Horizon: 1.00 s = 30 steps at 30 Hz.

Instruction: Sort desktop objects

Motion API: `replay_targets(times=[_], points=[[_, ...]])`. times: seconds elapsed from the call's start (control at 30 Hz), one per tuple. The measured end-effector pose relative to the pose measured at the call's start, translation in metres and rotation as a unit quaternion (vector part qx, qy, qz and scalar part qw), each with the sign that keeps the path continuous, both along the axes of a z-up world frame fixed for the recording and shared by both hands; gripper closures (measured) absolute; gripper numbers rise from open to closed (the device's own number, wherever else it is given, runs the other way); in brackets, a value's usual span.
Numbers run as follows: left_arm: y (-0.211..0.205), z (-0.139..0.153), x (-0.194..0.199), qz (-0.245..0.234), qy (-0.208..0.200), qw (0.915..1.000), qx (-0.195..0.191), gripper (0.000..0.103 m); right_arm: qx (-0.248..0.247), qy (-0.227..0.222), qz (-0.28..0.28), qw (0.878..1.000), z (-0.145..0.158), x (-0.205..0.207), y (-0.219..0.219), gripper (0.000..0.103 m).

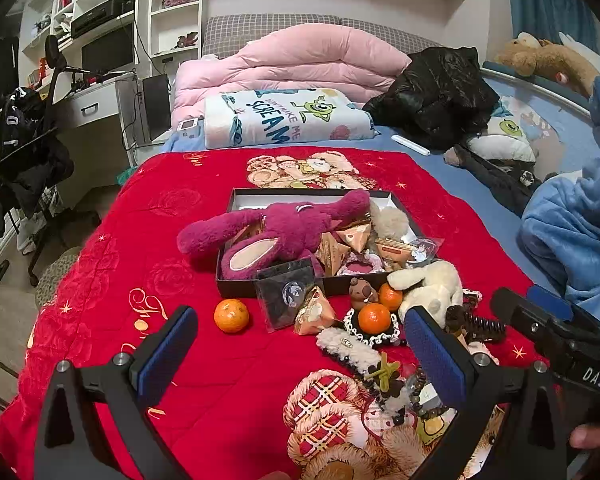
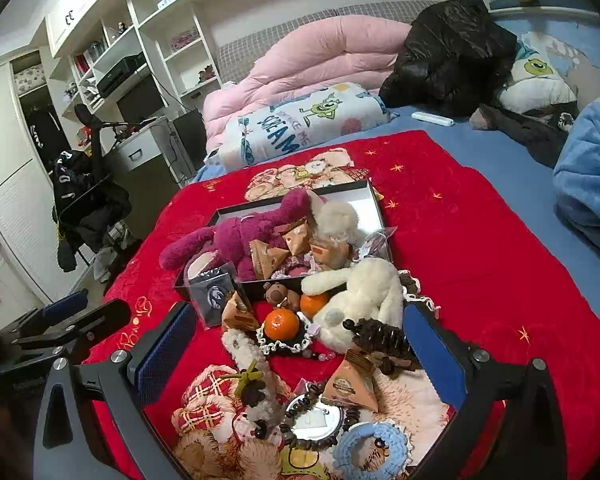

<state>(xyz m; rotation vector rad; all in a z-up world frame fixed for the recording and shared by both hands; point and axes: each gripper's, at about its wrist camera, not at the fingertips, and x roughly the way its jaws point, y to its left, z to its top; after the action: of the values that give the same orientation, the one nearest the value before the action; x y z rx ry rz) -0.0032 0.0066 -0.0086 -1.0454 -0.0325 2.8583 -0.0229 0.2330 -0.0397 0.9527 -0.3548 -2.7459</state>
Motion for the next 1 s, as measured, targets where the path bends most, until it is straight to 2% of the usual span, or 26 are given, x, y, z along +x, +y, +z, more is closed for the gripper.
replay_targets(times=[0.2,0.47,1.0], points=[[0.001,0.001,0.0,0.005,0.003,0.9999,-0.015,0.0,-0.009,-0.006,-0.007,1.0,-0.001,-0.001,0.005,0.0],[0.003,0.0,-0.001,0.002,-0.001,0.9998,-0.021,0.0,0.016,-0.01,0.006,1.0,-0.003,-0.001,-0.005,0.0],[0.009,-0.005,-0.002,-0.004,-0.009,0.9994,-0.032,0.0,0.015,-0.023,0.015,0.999,-0.007,-0.003,-0.009,0.0]])
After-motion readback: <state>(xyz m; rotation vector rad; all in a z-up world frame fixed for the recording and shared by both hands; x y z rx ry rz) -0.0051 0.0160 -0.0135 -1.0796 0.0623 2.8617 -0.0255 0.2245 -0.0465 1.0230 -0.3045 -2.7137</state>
